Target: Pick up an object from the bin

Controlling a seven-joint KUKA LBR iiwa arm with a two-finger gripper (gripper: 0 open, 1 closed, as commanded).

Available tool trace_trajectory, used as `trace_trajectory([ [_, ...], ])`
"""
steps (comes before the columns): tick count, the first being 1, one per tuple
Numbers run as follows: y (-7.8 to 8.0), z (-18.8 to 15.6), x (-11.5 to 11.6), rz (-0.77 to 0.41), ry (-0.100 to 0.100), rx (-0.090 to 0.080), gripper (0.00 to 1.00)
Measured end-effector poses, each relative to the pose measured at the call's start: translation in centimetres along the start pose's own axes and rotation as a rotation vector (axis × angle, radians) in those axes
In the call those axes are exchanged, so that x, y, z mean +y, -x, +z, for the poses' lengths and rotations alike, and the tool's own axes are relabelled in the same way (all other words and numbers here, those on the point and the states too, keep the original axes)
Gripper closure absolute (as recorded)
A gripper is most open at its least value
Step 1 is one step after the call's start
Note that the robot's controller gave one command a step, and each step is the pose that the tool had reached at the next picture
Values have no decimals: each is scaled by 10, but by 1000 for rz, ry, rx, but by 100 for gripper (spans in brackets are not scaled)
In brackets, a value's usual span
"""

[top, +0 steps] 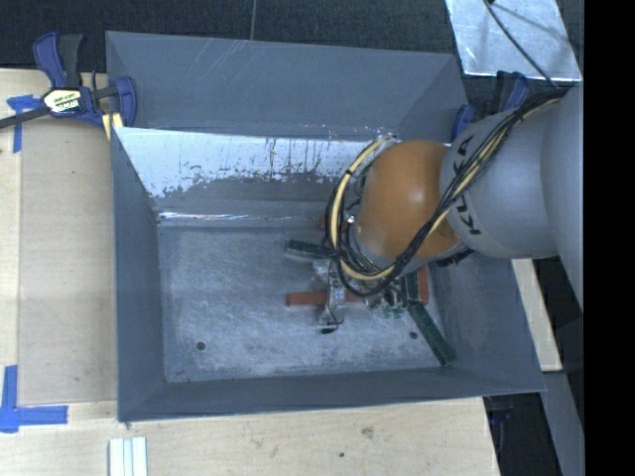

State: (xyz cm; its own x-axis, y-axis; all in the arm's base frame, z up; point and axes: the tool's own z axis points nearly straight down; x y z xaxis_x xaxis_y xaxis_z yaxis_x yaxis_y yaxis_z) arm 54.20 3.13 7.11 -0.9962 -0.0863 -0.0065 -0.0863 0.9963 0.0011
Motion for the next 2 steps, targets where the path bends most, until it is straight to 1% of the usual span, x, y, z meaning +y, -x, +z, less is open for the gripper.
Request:
trace_trajectory([
  [1,-13,-148,22,7,-1,-6,100],
  [2,-14,-143,22,8,-1,3,0],
])
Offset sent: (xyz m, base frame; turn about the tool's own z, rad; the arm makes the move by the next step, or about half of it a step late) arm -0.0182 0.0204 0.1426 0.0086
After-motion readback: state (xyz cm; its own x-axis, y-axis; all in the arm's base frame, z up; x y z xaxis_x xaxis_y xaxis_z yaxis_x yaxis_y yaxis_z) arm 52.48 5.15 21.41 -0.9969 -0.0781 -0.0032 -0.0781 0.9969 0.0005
